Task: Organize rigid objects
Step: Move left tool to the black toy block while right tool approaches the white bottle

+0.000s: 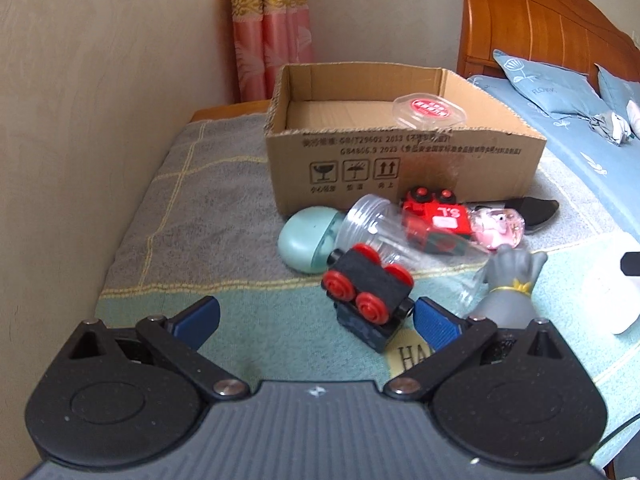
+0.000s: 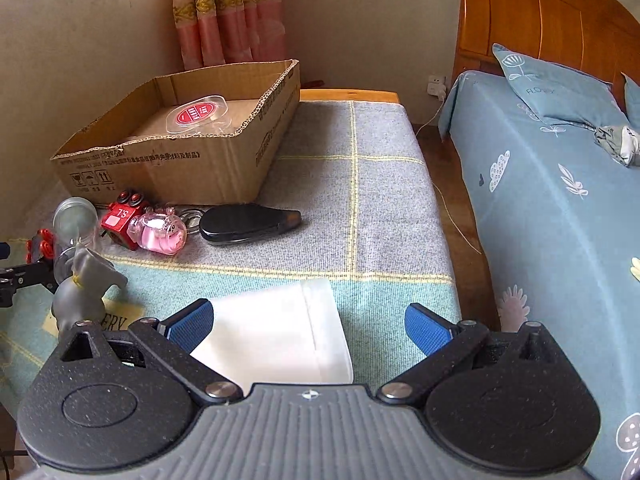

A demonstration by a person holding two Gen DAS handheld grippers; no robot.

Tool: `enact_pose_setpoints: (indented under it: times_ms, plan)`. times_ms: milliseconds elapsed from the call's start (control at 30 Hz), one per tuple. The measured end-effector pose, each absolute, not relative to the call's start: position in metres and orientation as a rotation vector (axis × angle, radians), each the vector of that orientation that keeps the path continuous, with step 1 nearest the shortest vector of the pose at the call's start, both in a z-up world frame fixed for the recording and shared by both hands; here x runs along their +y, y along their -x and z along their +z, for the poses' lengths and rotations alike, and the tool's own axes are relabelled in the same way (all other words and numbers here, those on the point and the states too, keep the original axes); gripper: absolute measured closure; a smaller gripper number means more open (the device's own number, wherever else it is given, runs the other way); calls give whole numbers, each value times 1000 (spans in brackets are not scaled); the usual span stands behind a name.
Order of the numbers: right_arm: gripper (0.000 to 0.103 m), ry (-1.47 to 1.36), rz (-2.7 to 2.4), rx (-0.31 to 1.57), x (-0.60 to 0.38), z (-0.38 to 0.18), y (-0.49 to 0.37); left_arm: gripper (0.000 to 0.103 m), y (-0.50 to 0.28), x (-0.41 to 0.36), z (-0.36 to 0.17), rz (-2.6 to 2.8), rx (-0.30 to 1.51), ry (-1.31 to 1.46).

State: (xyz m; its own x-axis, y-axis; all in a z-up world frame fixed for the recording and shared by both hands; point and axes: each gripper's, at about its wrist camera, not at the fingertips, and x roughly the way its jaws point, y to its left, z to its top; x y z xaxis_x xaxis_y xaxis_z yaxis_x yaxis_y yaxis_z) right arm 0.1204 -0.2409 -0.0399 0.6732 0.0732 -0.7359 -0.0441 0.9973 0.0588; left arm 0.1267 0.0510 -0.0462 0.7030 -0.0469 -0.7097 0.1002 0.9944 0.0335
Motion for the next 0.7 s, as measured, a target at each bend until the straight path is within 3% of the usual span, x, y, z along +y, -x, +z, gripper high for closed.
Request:
enact_pose_setpoints:
  times_ms: [367,700]
  plan:
    - [0,-29,92,757,-239,-34,-99,1,-100,91,-65,0,845,-35]
    - [0,-7,103,741,-233,-39,-86,1,-119,57,-52,-75,755,-56]
